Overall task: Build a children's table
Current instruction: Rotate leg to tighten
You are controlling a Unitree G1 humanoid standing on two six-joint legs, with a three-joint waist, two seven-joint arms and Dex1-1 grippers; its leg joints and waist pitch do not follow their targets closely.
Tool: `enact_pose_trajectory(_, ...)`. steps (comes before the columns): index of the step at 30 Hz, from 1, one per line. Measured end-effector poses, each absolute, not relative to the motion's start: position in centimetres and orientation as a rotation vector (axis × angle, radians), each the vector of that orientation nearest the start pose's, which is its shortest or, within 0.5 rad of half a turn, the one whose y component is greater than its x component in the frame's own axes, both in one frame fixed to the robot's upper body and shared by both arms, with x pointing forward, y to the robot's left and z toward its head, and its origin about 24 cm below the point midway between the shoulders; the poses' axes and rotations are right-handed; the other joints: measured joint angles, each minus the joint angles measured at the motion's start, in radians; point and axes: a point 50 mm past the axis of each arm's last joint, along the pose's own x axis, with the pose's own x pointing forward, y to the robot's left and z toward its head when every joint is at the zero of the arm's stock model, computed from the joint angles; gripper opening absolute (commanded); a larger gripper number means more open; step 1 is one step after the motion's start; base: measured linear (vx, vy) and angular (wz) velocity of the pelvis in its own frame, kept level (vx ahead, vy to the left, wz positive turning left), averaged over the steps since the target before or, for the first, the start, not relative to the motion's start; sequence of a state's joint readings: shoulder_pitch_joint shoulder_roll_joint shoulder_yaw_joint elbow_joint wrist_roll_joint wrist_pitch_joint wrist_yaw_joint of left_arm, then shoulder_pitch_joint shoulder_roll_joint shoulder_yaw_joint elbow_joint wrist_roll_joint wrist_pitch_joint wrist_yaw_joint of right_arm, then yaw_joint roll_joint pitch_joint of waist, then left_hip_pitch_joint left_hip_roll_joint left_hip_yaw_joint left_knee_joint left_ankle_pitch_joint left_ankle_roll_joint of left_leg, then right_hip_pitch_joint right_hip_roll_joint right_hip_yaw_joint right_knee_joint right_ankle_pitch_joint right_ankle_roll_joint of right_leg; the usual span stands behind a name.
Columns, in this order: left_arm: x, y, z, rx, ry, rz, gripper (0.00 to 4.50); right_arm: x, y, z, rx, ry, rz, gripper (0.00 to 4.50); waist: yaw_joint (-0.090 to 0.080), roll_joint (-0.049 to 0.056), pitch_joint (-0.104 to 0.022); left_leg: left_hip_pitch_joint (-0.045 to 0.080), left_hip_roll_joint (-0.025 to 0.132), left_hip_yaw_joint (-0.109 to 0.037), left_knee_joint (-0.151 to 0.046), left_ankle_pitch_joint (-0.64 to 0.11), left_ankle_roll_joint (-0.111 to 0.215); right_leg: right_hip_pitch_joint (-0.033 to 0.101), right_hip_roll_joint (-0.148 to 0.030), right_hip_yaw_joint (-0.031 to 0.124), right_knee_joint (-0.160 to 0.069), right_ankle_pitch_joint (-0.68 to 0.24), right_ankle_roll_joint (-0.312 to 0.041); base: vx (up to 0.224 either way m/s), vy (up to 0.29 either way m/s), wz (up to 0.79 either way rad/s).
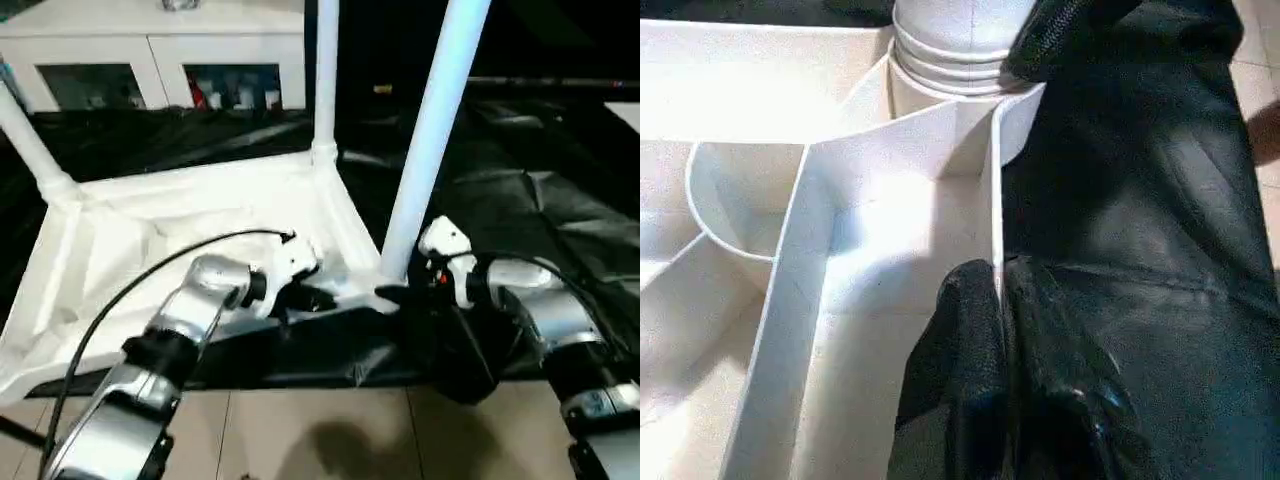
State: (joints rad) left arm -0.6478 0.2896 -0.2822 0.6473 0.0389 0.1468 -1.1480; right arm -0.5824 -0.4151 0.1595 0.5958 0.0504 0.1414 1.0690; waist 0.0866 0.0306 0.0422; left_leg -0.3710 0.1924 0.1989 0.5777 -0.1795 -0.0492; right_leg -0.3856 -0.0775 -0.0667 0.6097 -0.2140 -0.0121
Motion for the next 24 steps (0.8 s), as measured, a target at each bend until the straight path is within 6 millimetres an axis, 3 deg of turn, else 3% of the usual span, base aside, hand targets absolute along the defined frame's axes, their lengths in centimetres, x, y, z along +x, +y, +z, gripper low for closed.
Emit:
enact_pose_trajectory(3, 32.4, 11.3, 5.3, 0.362, 0.449, -1.303, 0.0, 32.8, -16.7, 6.3, -0.3, 0.388, 1.085, 2.87, 0.0, 0.0, 0.0, 0.0, 0.0, 0.0, 0.0, 0.0, 0.0, 0.0, 0.0, 0.0, 0.0, 0.0, 0.0, 0.0, 0.0, 0.0)
enact_pose_trajectory(13, 32.3, 11.4, 5.3, 0.357, 0.457, -1.299, 0.0, 32.6, -16.7, 6.2, -0.288, 0.377, 1.089, 2.65, 0.0, 0.0, 0.0, 0.0, 0.0, 0.0, 0.0, 0.0, 0.0, 0.0, 0.0, 0.0, 0.0, 0.0, 0.0, 0.0, 0.0, 0.0)
enact_pose_trajectory(19, 34.3, 8.9, 5.1, 0.339, 0.446, -1.061, 0.0, 34.9, -15.6, 4.9, -0.151, 0.356, 0.693, 2.64, -0.015, -0.001, 0.0, 0.003, -0.001, 0.0, 0.003, 0.001, -0.001, 0.003, 0.0, 0.002, 0.001, 0.001, -0.001, 0.0, 0.0, 0.0)
enact_pose_trajectory(24, 34.8, 6.7, 4.9, 0.314, 0.444, -0.985, 0.0, 35.5, -14.2, 4.3, -0.095, 0.341, 0.482, 2.64, -0.028, -0.002, -0.001, 0.004, -0.002, 0.0, 0.004, 0.001, -0.001, 0.004, -0.001, 0.003, 0.0, 0.003, 0.0, 0.0, 0.0, 0.0)
